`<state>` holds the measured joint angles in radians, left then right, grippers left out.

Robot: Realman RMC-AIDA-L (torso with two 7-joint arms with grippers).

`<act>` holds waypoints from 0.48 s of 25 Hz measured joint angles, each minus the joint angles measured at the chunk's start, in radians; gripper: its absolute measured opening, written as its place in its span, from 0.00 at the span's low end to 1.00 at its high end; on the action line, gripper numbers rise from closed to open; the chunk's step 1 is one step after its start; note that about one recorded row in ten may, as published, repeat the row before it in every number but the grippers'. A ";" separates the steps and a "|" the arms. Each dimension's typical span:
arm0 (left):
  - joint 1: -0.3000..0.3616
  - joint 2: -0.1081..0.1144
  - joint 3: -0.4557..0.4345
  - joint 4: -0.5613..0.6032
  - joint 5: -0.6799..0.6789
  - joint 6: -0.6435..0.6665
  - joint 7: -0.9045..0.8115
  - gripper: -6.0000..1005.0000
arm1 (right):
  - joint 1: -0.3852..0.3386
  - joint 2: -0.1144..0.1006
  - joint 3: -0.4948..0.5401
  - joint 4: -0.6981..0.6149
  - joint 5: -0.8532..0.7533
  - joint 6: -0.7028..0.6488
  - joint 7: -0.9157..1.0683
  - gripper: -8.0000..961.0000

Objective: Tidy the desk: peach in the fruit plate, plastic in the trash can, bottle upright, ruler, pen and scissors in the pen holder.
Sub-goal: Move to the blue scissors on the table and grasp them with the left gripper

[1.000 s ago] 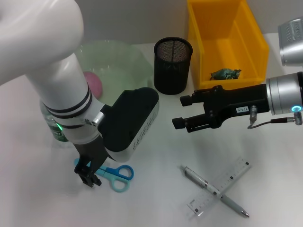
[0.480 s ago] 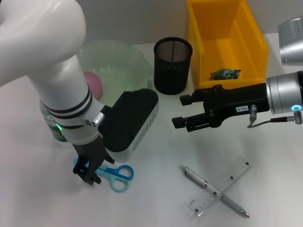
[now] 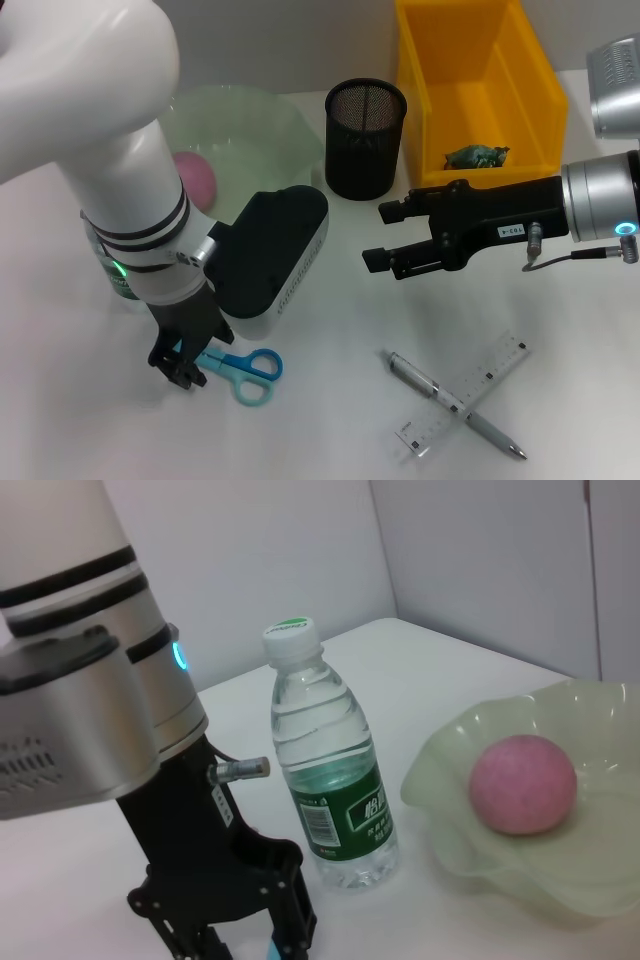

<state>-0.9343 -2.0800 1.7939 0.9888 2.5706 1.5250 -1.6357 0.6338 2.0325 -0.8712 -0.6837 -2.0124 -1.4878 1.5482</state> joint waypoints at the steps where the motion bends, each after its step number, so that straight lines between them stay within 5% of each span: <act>1: 0.000 0.000 0.001 -0.001 0.002 -0.002 -0.002 0.53 | 0.001 0.000 0.000 0.000 0.000 -0.001 0.000 0.85; 12: 0.000 0.000 0.002 -0.007 0.013 0.000 -0.012 0.53 | 0.010 0.000 0.000 0.000 0.000 0.001 0.000 0.85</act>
<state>-0.9342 -2.0800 1.7963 0.9820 2.5833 1.5246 -1.6472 0.6435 2.0325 -0.8712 -0.6840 -2.0125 -1.4863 1.5480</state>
